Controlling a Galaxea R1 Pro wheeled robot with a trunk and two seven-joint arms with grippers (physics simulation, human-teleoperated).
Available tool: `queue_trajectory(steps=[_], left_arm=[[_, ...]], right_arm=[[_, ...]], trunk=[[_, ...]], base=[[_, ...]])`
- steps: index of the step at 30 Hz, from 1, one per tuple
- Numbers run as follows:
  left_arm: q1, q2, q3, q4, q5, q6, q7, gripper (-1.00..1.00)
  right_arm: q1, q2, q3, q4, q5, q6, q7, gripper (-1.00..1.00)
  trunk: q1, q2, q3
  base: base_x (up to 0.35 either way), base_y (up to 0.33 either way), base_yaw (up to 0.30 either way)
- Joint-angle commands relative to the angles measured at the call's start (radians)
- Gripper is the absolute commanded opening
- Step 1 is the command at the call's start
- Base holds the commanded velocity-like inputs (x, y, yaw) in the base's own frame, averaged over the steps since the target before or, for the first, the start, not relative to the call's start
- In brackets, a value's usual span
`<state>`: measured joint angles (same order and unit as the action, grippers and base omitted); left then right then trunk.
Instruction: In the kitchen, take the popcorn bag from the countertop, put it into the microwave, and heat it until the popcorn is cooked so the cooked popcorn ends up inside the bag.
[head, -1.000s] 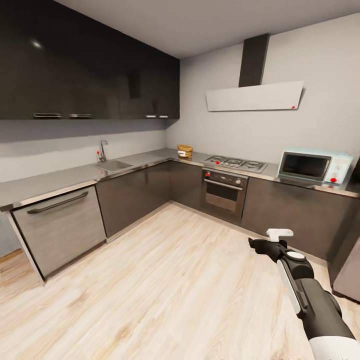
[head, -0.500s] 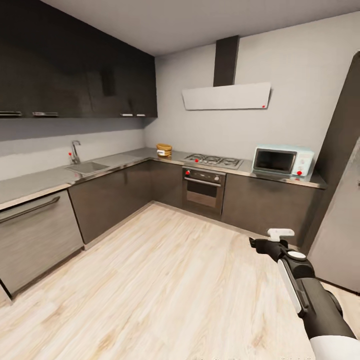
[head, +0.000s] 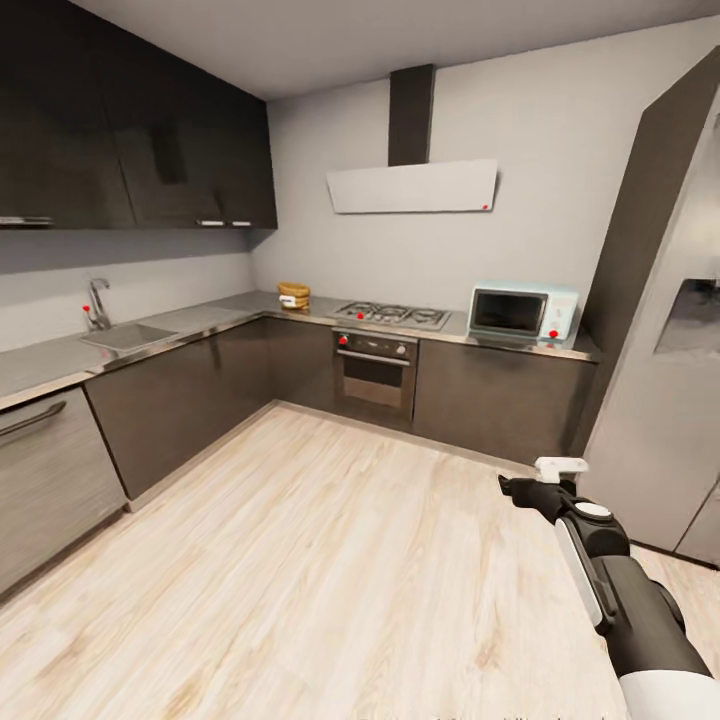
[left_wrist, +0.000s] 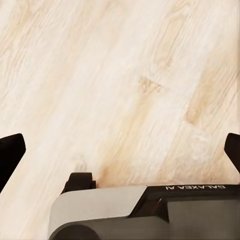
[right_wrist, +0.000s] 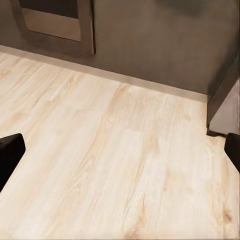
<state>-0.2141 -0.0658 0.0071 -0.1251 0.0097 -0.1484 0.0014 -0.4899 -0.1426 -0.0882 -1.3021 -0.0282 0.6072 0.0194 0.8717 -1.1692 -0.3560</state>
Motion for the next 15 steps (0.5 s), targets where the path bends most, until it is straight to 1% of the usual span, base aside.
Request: queue_trajectory(steps=[1,11,13,15], left_arm=[[-0.001,0.000,0.001,0.001,0.001,-0.003,0.000,1.00],[-0.001,0.000,0.001,0.001,0.001,-0.003,0.000,1.00],[-0.001,0.000,0.000,0.001,0.001,-0.003,0.000,1.00],[-0.001,0.000,-0.001,0.001,0.001,-0.003,0.000,1.00]], right_arm=[[-0.001,0.000,-0.001,0.000,-0.002,0.005,0.002,1.00],[-0.001,0.002,-0.001,0.004,-0.002,0.004,0.002,1.00],[0.003,0.003,0.000,0.002,-0.002,0.001,0.002,1.00],[0.008,0.003,0.001,-0.003,-0.001,0.000,0.003,1.00]], trunk=[[0.000,-0.001,-0.002],[0.000,-0.001,-0.014],[0.000,-0.001,-0.017],[0.000,-0.001,-0.019]], base=[[0.000,0.000,-0.225],[0.000,0.000,-0.221],[0.087,0.000,-0.179],[0.198,-0.045,-0.076]])
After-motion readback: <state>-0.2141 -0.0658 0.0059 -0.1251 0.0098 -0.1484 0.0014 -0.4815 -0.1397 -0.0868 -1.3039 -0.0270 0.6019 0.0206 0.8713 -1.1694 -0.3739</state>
